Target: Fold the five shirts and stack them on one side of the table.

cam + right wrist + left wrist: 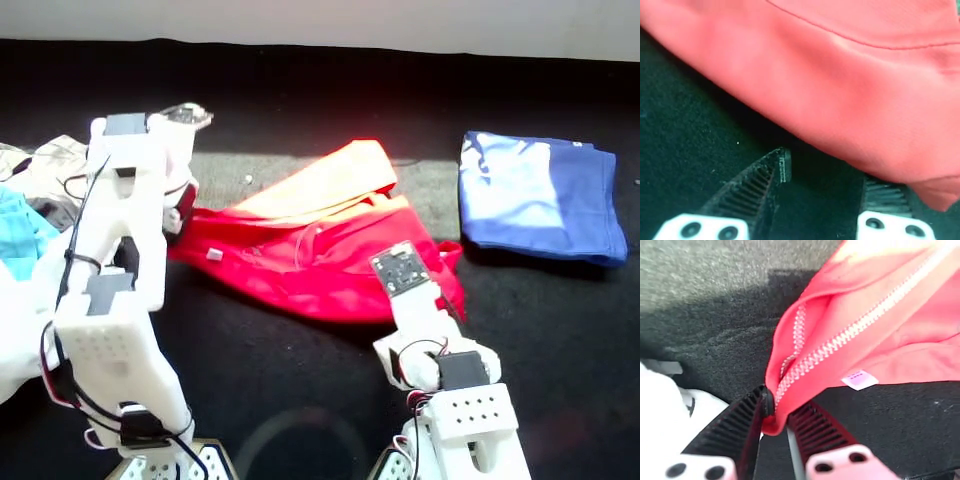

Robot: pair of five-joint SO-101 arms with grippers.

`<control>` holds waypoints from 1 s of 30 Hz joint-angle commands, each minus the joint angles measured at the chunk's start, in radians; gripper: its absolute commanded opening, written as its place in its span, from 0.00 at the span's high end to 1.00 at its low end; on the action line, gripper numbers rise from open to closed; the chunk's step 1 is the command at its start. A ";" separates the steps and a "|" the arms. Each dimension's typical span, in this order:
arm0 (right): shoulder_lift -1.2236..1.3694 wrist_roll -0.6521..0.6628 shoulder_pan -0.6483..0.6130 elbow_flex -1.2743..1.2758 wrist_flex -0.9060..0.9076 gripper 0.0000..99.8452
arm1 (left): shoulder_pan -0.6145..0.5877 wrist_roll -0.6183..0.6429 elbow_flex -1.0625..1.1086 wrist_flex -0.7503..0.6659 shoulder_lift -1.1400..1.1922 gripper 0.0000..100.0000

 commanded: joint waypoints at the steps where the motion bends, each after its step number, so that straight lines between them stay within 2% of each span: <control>1: -0.005 -0.084 -0.012 -0.064 -0.016 0.64 | 0.033 0.044 -0.022 0.003 -0.137 0.99; 8: 0.030 -0.052 -0.012 -0.076 -0.119 0.64 | 0.051 0.046 -0.041 0.006 -0.228 0.99; 13: 0.291 -0.052 -0.012 -0.166 -0.225 0.64 | 0.048 0.046 -0.101 0.017 -0.291 0.99; 20: 0.720 -0.049 -0.010 -0.476 -0.228 0.64 | 0.047 0.046 -0.170 0.055 -0.341 0.99; 26: 1.061 -0.048 0.041 -0.865 -0.228 0.74 | 0.047 0.046 -0.166 0.100 -0.337 0.99; 30: 1.290 -0.052 0.090 -1.121 -0.211 0.74 | 0.047 0.046 -0.166 0.103 -0.344 0.99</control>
